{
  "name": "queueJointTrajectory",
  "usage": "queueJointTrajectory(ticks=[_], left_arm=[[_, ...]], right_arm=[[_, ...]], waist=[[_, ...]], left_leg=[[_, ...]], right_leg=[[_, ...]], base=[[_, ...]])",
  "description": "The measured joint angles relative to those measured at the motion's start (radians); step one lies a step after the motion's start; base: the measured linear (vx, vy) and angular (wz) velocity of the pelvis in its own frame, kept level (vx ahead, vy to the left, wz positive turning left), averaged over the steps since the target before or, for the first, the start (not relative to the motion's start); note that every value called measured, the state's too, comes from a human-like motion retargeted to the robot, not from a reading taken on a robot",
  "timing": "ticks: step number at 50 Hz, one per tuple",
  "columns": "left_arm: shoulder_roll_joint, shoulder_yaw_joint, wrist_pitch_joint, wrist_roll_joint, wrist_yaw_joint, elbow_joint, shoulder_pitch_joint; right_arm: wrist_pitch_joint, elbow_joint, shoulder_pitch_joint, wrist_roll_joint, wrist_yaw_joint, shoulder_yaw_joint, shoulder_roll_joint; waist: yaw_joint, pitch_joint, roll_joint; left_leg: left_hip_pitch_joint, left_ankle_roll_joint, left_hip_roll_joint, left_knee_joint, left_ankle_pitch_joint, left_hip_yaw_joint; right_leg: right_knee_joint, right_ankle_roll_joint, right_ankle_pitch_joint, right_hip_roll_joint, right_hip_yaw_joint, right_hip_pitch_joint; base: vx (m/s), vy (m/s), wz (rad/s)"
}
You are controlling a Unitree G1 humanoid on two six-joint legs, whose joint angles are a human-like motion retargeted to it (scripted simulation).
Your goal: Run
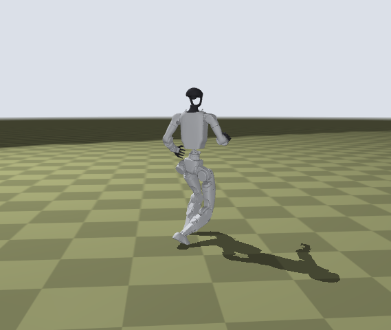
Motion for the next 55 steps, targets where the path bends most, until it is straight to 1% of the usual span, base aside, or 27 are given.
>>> queueJointTrajectory(ticks=[2, 3, 6, 8, 10, 12, 15, 17, 18, 20, 22, 25, 27, 28, 30, 32, 35, 37, 38, 40, 42, 44, 46, 48, 50, 52, 55], left_arm=[[-0.016, 0.006, 0.0, 0.0, 0.03, 0.013, -0.041], [-0.023, 0.007, 0.001, 0.008, 0.051, 0.021, -0.077], [-0.023, -0.005, 0.006, 0.033, 0.12, 0.043, -0.234], [-0.016, -0.017, 0.008, 0.036, 0.154, 0.042, -0.345], [-0.008, -0.027, 0.001, 0.039, 0.17, 0.012, -0.432], [-0.002, -0.046, -0.023, 0.046, 0.171, -0.036, -0.482], [-0.005, -0.099, -0.072, 0.067, 0.15, -0.098, -0.509], [-0.008, -0.144, -0.091, 0.08, 0.118, -0.127, -0.5], [-0.009, -0.164, -0.094, 0.078, 0.1, -0.139, -0.491], [-0.015, -0.194, -0.093, 0.077, 0.073, -0.146, -0.459], [-0.022, -0.208, -0.073, 0.073, 0.052, -0.131, -0.41], [-0.029, -0.193, -0.022, 0.077, 0.035, -0.076, -0.33], [-0.026, -0.161, 0.001, 0.076, 0.027, -0.039, -0.266], [-0.023, -0.139, 0.007, 0.067, 0.018, -0.032, -0.229], [-0.007, -0.093, 0.008, 0.046, 0.0, -0.039, -0.137], [0.014, -0.054, -0.005, 0.024, -0.012, -0.057, -0.048], [0.027, -0.004, -0.021, 0.001, -0.012, -0.072, 0.042], [0.018, 0.015, -0.019, -0.002, 0.008, -0.078, 0.068], [0.008, 0.023, -0.018, 0.0, 0.023, -0.083, 0.073], [-0.011, 0.031, -0.023, 0.013, 0.053, -0.097, 0.069], [-0.026, 0.036, -0.028, 0.052, 0.099, -0.116, 0.027], [-0.031, 0.037, -0.022, 0.111, 0.155, -0.116, -0.071], [-0.03, 0.03, -0.007, 0.16, 0.208, -0.089, -0.212], [-0.028, 0.02, 0.002, 0.171, 0.23, -0.071, -0.328], [-0.025, 0.006, -0.001, 0.167, 0.23, -0.081, -0.403], [-0.022, -0.021, -0.026, 0.164, 0.219, -0.104, -0.442], [-0.024, -0.09, -0.072, 0.157, 0.176, -0.132, -0.456]], right_arm=[[-0.001, 0.034, 0.026, -0.001, 0.003, 0.005, 0.026], [0.001, 0.055, 0.042, -0.003, 0.003, 0.008, 0.042], [-0.002, 0.106, 0.094, -0.016, 0.002, 0.021, 0.067], [-0.019, 0.112, 0.136, -0.019, 0.009, 0.029, 0.051], [-0.041, 0.085, 0.192, -0.005, 0.019, 0.029, 0.011], [-0.06, 0.052, 0.258, 0.011, 0.027, 0.019, -0.033], [-0.076, 0.024, 0.362, 0.032, 0.037, -0.007, -0.079], [-0.086, 0.015, 0.421, 0.048, 0.037, -0.034, -0.091], [-0.086, 0.012, 0.439, 0.053, 0.033, -0.043, -0.093], [-0.086, 0.009, 0.452, 0.051, 0.018, -0.049, -0.093], [-0.08, 0.006, 0.425, 0.033, -0.008, -0.059, -0.095], [-0.051, 0.02, 0.303, -0.025, -0.057, -0.064, -0.101], [-0.036, 0.027, 0.189, -0.063, -0.078, -0.055, -0.105], [-0.031, 0.027, 0.129, -0.07, -0.087, -0.049, -0.104], [-0.026, 0.003, 0.047, -0.052, -0.098, -0.042, -0.095], [-0.029, -0.04, 0.019, -0.014, -0.097, -0.04, -0.082], [-0.049, -0.092, 0.019, 0.034, -0.085, -0.031, -0.065], [-0.061, -0.109, 0.032, 0.041, -0.066, -0.025, -0.056], [-0.064, -0.111, 0.038, 0.037, -0.056, -0.023, -0.051], [-0.065, -0.106, 0.063, 0.021, -0.044, -0.017, -0.036], [-0.057, -0.082, 0.092, -0.007, -0.035, -0.014, -0.015], [-0.047, -0.035, 0.114, -0.039, -0.027, -0.009, 0.012], [-0.049, 0.026, 0.129, -0.062, -0.02, -0.001, 0.031], [-0.065, 0.064, 0.164, -0.064, -0.002, 0.011, 0.019], [-0.085, 0.062, 0.222, -0.049, 0.017, 0.015, -0.017], [-0.095, 0.044, 0.294, -0.025, 0.035, 0.006, -0.053], [-0.104, 0.018, 0.41, 0.015, 0.058, -0.03, -0.093]], waist=[[-0.037, -0.054, -0.036], [-0.064, -0.074, -0.06], [-0.168, -0.111, -0.097], [-0.239, -0.135, -0.079], [-0.295, -0.16, -0.02], [-0.33, -0.18, 0.07], [-0.366, -0.224, 0.171], [-0.348, -0.24, 0.228], [-0.335, -0.242, 0.25], [-0.311, -0.237, 0.266], [-0.272, -0.216, 0.27], [-0.185, -0.16, 0.27], [-0.107, -0.145, 0.276], [-0.073, -0.146, 0.273], [-0.032, -0.156, 0.236], [-0.022, -0.164, 0.155], [-0.02, -0.188, 0.031], [-0.029, -0.204, -0.017], [-0.036, -0.206, -0.035], [-0.048, -0.207, -0.05], [-0.073, -0.197, -0.059], [-0.117, -0.171, -0.068], [-0.18, -0.15, -0.076], [-0.247, -0.153, -0.052], [-0.3, -0.167, 0.013], [-0.34, -0.189, 0.099], [-0.366, -0.226, 0.206]], left_leg=[[-0.032, 0.036, -0.04, 0.022, -0.04, 0.022], [-0.044, 0.038, -0.054, 0.031, -0.058, 0.033], [-0.018, 0.039, -0.08, 0.01, -0.097, 0.046], [0.049, 0.039, -0.085, -0.049, -0.097, 0.041], [0.143, 0.002, -0.047, -0.128, -0.059, 0.034], [0.228, -0.092, 0.054, -0.16, 0.018, 0.026], [0.281, -0.234, 0.182, -0.15, 0.251, 0.016], [0.27, -0.294, 0.272, -0.049, 0.4, -0.001], [0.262, -0.306, 0.311, 0.017, 0.446, -0.01], [0.25, -0.291, 0.37, 0.169, 0.494, -0.012], [0.22, -0.244, 0.43, 0.342, 0.469, -0.018], [0.116, -0.136, 0.525, 0.6, 0.317, -0.033], [-0.014, -0.069, 0.585, 0.692, 0.199, -0.041], [-0.087, -0.046, 0.593, 0.702, 0.149, -0.047], [-0.206, -0.025, 0.547, 0.64, 0.087, -0.038], [-0.251, -0.032, 0.427, 0.457, 0.069, 0.012], [-0.259, -0.077, 0.228, 0.081, 0.111, 0.087], [-0.239, -0.094, 0.116, -0.107, 0.152, 0.099], [-0.223, -0.089, 0.07, -0.156, 0.159, 0.098], [-0.214, -0.053, 0.02, -0.118, 0.125, 0.093], [-0.182, 0.008, -0.018, -0.035, 0.036, 0.09], [-0.133, 0.039, -0.035, 0.023, -0.055, 0.088], [-0.062, 0.039, -0.051, 0.007, -0.093, 0.08], [0.041, 0.039, -0.063, -0.062, -0.088, 0.067], [0.158, -0.013, -0.022, -0.14, -0.043, 0.05], [0.244, -0.109, 0.069, -0.166, 0.051, 0.036], [0.283, -0.244, 0.207, -0.107, 0.297, 0.015]], right_leg=[[0.193, -0.013, 0.048, -0.065, 0.023, -0.125], [0.297, -0.034, 0.059, -0.106, 0.034, -0.2], [0.517, -0.117, -0.004, -0.184, 0.071, -0.429], [0.557, -0.156, -0.071, -0.182, 0.086, -0.576], [0.496, -0.174, -0.11, -0.129, 0.063, -0.689], [0.335, -0.174, -0.116, -0.022, -0.003, -0.743], [0.026, -0.134, -0.084, 0.126, -0.067, -0.779], [-0.139, -0.117, -0.049, 0.234, -0.086, -0.765], [-0.179, -0.12, -0.04, 0.276, -0.092, -0.754], [-0.14, -0.148, -0.061, 0.317, -0.093, -0.743], [-0.056, -0.207, -0.129, 0.344, -0.092, -0.711], [0.037, -0.291, -0.246, 0.381, -0.087, -0.653], [0.004, -0.31, -0.246, 0.421, -0.069, -0.616], [-0.017, -0.31, -0.246, 0.433, -0.056, -0.593], [-0.047, -0.276, -0.246, 0.413, -0.022, -0.525], [-0.051, -0.207, -0.231, 0.323, 0.007, -0.431], [-0.079, -0.083, -0.088, 0.162, 0.021, -0.324], [-0.037, -0.027, 0.005, 0.073, 0.019, -0.299], [0.005, -0.011, 0.036, 0.033, 0.021, -0.291], [0.13, -0.008, 0.072, -0.027, 0.019, -0.289], [0.292, -0.031, 0.063, -0.093, 0.02, -0.314], [0.45, -0.083, 0.015, -0.154, 0.031, -0.384], [0.547, -0.14, -0.054, -0.196, 0.053, -0.498], [0.55, -0.172, -0.116, -0.195, 0.062, -0.61], [0.451, -0.185, -0.145, -0.13, 0.029, -0.688], [0.265, -0.176, -0.142, -0.018, -0.031, -0.726], [-0.064, -0.129, -0.089, 0.168, -0.08, -0.746]], base=[[0.12, 0.06, 0.08], [0.1, -0.01, 0.16], [0.13, 0.0, 0.21], [0.2, 0.1, -0.04], [0.25, 0.07, -0.36], [0.26, -0.05, -0.43], [0.18, -0.11, -0.15], [0.06, -0.09, -0.22], [0.01, -0.07, -0.23], [-0.02, -0.04, -0.2], [-0.01, -0.04, -0.22], [-0.04, -0.04, -0.38], [-0.06, 0.01, -0.54], [0.0, 0.0, 0.0], [0.09, 0.08, 0.54], [0.18, 0.1, 1.34], [0.16, 0.11, 1.25], [0.08, 0.12, 0.77], [0.03, 0.1, 0.49], [-0.01, 0.08, 0.2], [0.0, 0.06, -0.01], [0.0, 0.0, 0.0], [0.0, 0.0, 0.0], [0.08, 0.09, -0.09], [0.15, 0.03, -0.34], [0.16, -0.08, -0.28], [0.08, -0.12, -0.09]])
